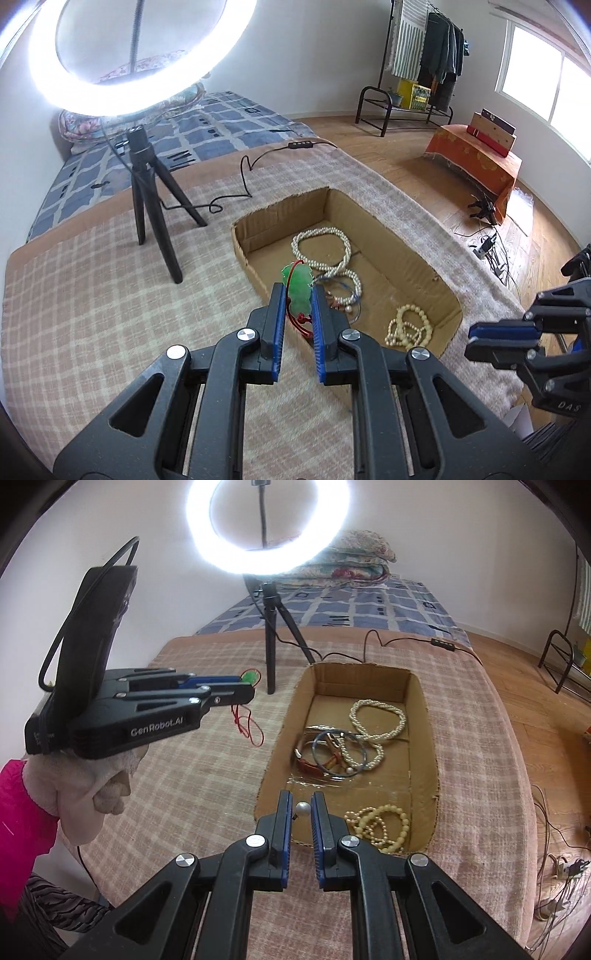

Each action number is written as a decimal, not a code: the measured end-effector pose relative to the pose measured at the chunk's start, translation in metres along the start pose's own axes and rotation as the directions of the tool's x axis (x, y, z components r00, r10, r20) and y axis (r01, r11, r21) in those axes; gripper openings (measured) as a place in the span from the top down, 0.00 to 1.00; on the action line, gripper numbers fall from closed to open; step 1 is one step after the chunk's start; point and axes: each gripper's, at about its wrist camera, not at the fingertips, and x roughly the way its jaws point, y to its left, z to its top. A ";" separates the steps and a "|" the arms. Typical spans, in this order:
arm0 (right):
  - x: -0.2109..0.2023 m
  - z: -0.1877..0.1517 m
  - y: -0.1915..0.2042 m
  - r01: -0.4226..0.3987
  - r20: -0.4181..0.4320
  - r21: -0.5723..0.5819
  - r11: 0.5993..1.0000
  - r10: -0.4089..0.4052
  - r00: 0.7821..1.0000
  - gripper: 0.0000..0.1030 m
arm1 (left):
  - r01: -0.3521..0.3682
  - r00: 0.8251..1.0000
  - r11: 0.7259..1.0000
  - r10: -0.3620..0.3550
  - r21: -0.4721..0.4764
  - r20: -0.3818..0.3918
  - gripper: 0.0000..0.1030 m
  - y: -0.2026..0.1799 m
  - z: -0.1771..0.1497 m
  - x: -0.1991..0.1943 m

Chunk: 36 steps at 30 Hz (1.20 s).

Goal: Organize jewelry
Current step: 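Carry the pendant with the left tool while the right tool carries the earring to the box, then open the left tool over the box while the right tool drops the earring inside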

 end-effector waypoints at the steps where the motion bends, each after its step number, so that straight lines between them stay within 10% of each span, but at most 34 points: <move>1: 0.001 0.000 -0.001 0.002 -0.001 0.003 1.000 -0.002 1.000 0.92 | 0.001 1.000 1.000 -0.001 -0.001 0.002 0.88 -0.001 0.003 0.003; 36: 0.049 0.006 -0.010 -0.002 -0.052 0.019 1.000 0.003 0.999 0.90 | -0.015 0.999 0.999 0.014 -0.033 -0.046 0.88 0.001 0.027 0.069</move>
